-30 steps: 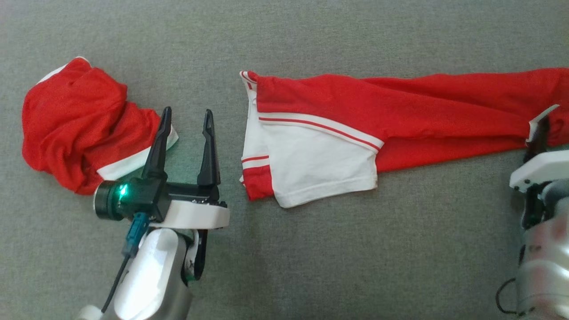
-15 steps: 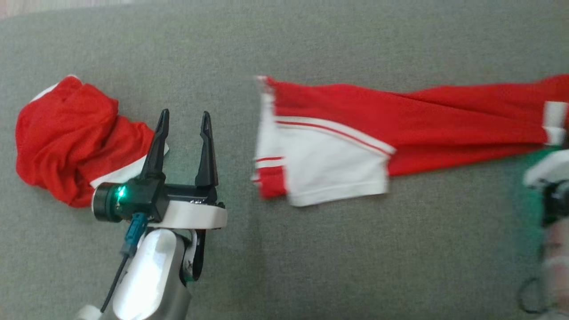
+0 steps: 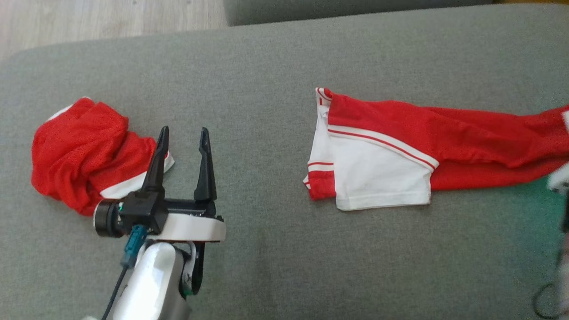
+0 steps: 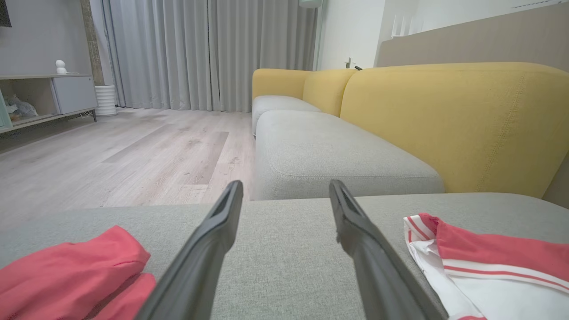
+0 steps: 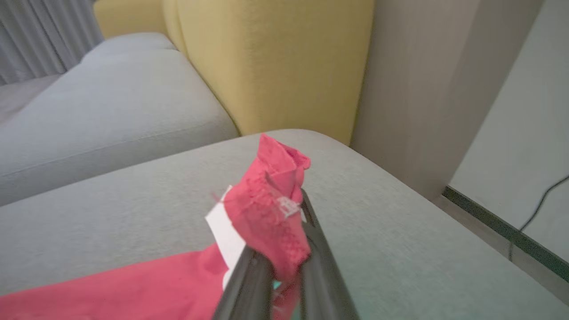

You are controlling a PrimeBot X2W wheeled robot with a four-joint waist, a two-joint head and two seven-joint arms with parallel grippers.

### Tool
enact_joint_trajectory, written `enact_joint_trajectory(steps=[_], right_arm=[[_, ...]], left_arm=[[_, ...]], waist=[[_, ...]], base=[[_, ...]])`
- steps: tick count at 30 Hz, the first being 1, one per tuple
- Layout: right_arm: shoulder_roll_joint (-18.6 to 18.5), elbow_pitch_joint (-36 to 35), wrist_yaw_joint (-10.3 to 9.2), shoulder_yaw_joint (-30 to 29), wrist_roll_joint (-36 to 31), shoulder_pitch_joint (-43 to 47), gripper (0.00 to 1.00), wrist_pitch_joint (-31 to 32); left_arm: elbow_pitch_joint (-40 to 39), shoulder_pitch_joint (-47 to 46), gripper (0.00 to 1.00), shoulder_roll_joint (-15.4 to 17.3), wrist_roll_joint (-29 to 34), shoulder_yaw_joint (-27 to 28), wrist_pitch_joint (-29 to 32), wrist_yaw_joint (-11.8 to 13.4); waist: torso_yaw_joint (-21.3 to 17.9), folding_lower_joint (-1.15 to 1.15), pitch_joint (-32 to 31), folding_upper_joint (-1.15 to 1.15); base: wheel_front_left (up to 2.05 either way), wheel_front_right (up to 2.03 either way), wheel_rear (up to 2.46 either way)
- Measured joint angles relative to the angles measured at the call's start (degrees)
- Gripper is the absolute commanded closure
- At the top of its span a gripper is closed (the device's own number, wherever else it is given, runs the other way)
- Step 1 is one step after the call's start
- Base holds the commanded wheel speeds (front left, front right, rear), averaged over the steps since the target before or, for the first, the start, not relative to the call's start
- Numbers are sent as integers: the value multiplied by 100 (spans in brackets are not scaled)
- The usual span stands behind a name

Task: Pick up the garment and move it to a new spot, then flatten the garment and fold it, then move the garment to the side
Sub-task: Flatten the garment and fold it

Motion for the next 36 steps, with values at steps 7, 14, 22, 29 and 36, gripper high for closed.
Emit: enact_joint_trajectory(steps=[7, 14, 22, 29, 36], right_arm=[[713, -565, 0, 1154, 348, 66, 100, -125], [867, -960, 0, 2911, 1394, 377, 100, -12], [875, -1055, 0, 5010, 2499, 559, 100, 7], [872, -845, 0, 5900, 2809, 688, 100, -23], [870, -431, 0, 6257, 2871, 677, 100, -54]], left_arm=[[21, 109, 0, 0, -1, 35, 0, -16], [23, 178, 0, 1, -57, 45, 0, -33], [65, 197, 0, 1, -59, -2, 0, -37], [71, 194, 0, 1, -101, -88, 0, -31], [70, 181, 0, 1, -143, -116, 0, 19]], waist=[[19, 0, -311, 0], [142, 0, -501, 0], [356, 0, -483, 0], [573, 0, -422, 0], [664, 1, -306, 0]], base=[[0, 0, 0], [0, 0, 0], [0, 0, 0], [0, 0, 0], [0, 0, 0]])
